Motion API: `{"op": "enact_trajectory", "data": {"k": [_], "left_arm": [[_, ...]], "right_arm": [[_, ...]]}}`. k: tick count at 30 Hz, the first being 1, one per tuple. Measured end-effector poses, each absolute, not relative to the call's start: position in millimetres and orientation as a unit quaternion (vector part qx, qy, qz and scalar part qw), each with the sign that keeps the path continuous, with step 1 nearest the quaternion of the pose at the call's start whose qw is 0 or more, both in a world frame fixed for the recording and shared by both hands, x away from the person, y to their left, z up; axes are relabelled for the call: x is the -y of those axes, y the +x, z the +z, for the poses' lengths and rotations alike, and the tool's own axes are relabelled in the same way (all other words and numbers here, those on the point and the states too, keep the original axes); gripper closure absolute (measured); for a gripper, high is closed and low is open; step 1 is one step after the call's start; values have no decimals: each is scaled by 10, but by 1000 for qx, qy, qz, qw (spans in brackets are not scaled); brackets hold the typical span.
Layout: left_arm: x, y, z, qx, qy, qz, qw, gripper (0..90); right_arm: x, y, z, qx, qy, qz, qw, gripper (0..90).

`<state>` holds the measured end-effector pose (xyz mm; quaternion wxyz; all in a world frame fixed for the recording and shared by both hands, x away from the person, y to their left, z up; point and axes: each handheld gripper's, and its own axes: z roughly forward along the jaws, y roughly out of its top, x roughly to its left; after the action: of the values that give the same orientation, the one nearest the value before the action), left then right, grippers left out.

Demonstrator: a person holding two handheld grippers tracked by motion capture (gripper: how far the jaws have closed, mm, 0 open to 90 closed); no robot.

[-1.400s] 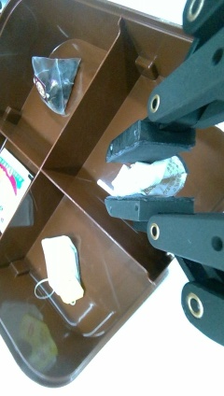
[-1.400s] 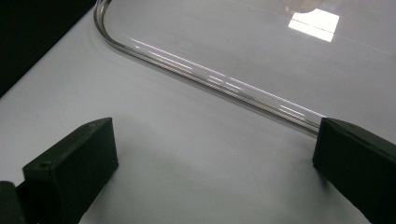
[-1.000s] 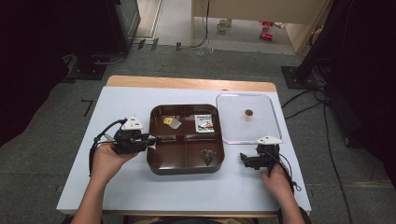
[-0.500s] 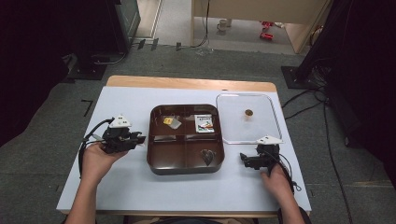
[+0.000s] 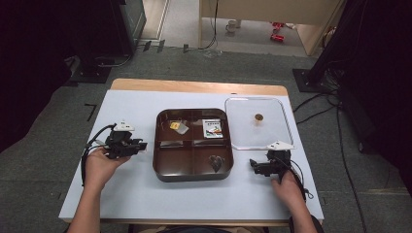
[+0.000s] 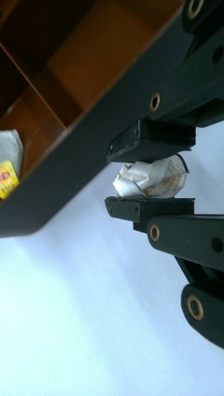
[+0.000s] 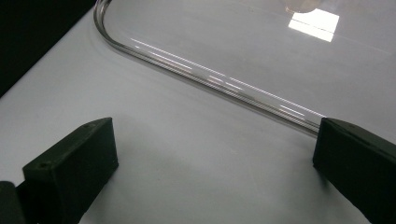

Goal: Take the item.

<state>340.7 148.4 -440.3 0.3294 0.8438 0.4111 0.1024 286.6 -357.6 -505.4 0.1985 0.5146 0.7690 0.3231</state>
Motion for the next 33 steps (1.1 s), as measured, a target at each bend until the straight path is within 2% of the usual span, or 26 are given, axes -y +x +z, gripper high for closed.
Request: {"op": "enact_trajectory", "data": {"k": [20, 33], "left_arm": [[-1502, 3513, -4584, -426, 847, 95, 303, 703], [-1572, 3487, -4499, -438, 832, 93, 327, 579]], "right_arm": [[3576, 2866, -5054, -769, 515, 323, 199, 0], [3576, 2865, -5054, -769, 515, 323, 198, 0]]}}
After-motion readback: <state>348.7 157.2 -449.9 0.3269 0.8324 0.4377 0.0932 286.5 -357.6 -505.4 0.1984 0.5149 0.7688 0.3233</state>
